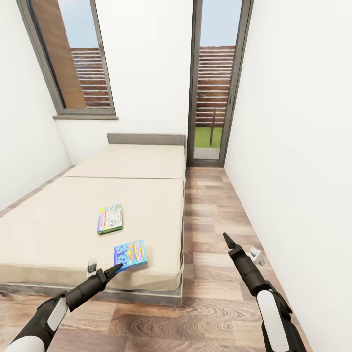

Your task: Put all the toys in the child's room - the three board games (two on the bed and one on the table), the two jigsaw puzzles on the table, and the tennis ball on the table - inside the toy box on the table in the child's room.

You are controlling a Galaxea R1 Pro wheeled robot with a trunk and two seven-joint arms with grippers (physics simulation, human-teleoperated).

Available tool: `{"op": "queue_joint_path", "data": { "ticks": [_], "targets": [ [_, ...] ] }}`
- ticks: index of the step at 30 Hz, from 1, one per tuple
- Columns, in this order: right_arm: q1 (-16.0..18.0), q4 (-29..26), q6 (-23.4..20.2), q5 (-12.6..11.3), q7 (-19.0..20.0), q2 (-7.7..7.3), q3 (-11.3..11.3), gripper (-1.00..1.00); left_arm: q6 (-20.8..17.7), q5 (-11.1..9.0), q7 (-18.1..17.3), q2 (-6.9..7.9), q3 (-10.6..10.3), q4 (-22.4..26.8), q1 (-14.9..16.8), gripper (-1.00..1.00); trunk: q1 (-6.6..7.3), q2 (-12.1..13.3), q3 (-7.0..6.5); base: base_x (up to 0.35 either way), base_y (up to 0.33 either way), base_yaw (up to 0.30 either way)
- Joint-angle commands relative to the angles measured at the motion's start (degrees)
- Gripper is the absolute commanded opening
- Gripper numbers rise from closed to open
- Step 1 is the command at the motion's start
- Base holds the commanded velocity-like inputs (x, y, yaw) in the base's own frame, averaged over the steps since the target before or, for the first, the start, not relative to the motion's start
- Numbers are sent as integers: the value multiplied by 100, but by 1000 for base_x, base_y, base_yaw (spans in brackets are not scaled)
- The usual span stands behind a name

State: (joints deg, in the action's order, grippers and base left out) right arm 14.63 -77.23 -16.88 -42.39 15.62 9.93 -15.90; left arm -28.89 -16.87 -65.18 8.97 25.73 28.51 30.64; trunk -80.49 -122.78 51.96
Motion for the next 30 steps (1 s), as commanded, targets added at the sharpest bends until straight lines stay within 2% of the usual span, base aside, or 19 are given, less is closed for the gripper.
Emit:
{"op": "queue_joint_path", "data": {
  "ticks": [1,23,30],
  "targets": [
    [4,-3,-52,-53,20,7,-23,100,-47,-9,-8,0,7,-3,3,-100,23,39,-13,0,0,0],
    [4,-18,-80,-40,12,7,24,100,-48,-9,14,-7,2,-1,3,-100,507,922,-408,0,0,0],
    [4,-464,-305,31,-271,7,203,100,-39,-9,14,-11,0,22,3,-100,660,1202,-534,0,0,0]
  ]
}}
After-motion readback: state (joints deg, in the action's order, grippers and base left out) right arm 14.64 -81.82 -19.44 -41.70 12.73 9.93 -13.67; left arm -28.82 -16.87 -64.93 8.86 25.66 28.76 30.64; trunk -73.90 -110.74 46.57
